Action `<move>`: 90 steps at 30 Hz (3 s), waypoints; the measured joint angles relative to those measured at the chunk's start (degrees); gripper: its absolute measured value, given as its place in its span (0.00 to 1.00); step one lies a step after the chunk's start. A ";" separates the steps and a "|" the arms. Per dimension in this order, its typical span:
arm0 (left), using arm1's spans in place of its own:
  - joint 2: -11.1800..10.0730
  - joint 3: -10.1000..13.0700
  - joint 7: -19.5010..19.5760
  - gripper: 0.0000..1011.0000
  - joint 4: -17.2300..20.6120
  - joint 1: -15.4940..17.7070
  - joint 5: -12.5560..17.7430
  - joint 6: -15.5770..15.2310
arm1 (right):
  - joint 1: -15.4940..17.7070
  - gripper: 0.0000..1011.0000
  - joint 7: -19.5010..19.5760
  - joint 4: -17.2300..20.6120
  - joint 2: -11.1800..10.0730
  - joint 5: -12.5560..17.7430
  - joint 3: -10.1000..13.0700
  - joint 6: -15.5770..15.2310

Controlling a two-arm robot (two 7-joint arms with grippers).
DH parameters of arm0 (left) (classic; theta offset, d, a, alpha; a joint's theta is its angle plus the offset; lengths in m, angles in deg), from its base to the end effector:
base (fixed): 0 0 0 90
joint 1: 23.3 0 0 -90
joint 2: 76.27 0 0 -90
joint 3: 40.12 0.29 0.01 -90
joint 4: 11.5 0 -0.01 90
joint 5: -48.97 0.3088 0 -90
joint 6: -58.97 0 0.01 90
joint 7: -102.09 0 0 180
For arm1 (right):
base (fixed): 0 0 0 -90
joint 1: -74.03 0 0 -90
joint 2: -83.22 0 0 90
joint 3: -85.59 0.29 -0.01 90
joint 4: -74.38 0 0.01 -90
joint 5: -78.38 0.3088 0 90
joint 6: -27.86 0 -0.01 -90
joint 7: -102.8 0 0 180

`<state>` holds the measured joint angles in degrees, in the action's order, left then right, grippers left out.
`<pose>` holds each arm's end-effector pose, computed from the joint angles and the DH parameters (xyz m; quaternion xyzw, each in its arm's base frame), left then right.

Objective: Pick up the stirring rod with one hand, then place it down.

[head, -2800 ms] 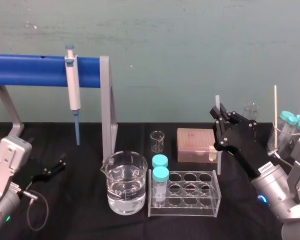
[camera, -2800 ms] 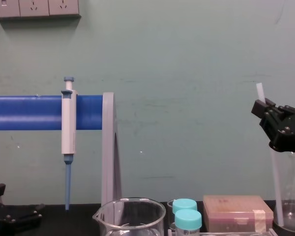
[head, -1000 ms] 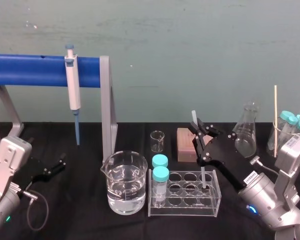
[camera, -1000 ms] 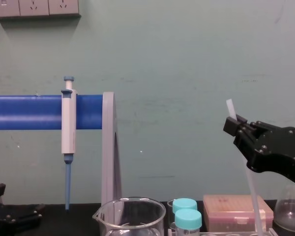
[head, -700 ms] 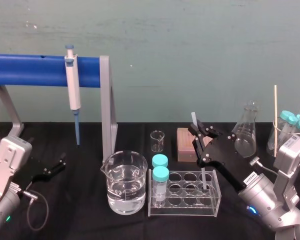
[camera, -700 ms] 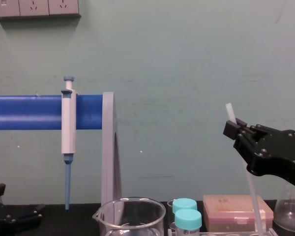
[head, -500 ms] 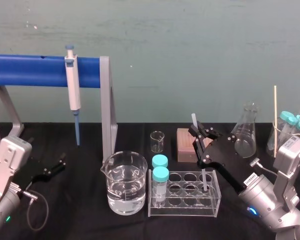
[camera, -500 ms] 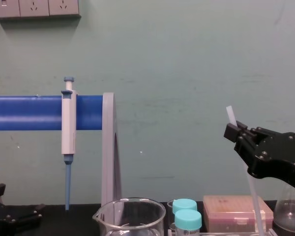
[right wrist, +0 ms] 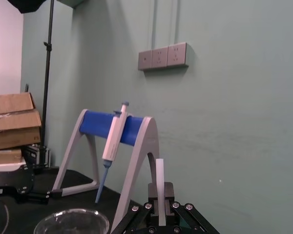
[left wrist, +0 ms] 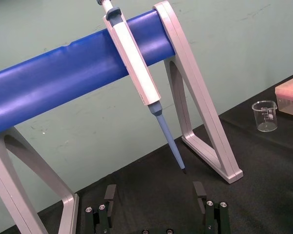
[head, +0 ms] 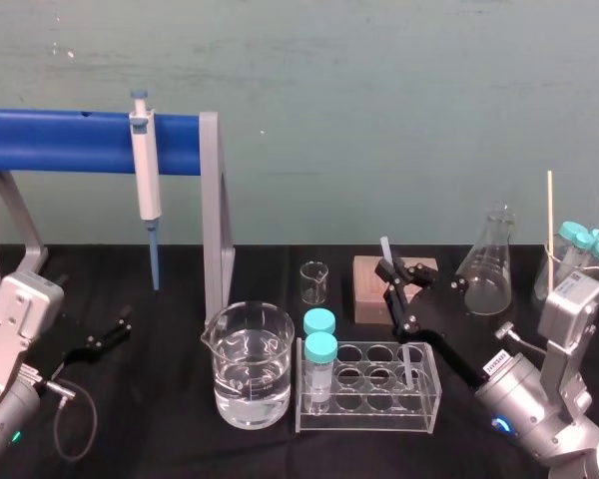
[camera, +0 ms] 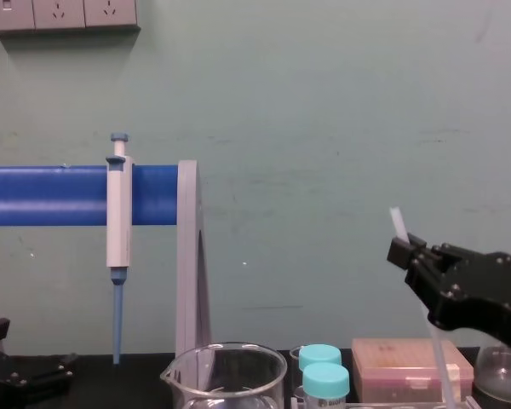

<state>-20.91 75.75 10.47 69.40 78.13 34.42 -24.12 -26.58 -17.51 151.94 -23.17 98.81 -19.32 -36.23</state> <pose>0.3581 0.0826 -0.3023 0.1414 -0.1324 0.5799 0.7913 0.3720 -0.0254 -0.3090 0.1143 -0.1343 -0.4144 0.8929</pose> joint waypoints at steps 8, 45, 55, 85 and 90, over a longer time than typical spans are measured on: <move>0.00 0.00 0.00 0.99 0.00 0.00 0.00 0.00 | -0.83 0.07 -0.89 -2.44 0.18 0.54 -0.63 -0.43; 0.00 0.00 0.00 0.99 0.00 0.00 0.00 0.00 | -1.30 0.15 -1.08 -3.51 -0.13 0.78 -1.29 -2.06; 0.00 0.00 0.00 0.99 0.00 0.00 0.00 0.00 | -1.29 0.43 -1.09 -3.49 -0.13 0.78 -1.28 -1.99; 0.00 0.00 0.00 0.99 0.00 0.00 0.00 0.00 | 0.87 0.99 7.05 0.72 1.34 -2.77 2.28 -1.32; 0.00 0.00 0.00 0.99 0.00 0.00 0.00 0.00 | 3.47 0.99 13.91 4.54 2.49 -5.08 5.63 -5.27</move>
<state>-20.91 75.75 10.47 69.40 78.13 34.42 -24.12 -23.11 -3.60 156.48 -20.68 93.74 -13.69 -41.49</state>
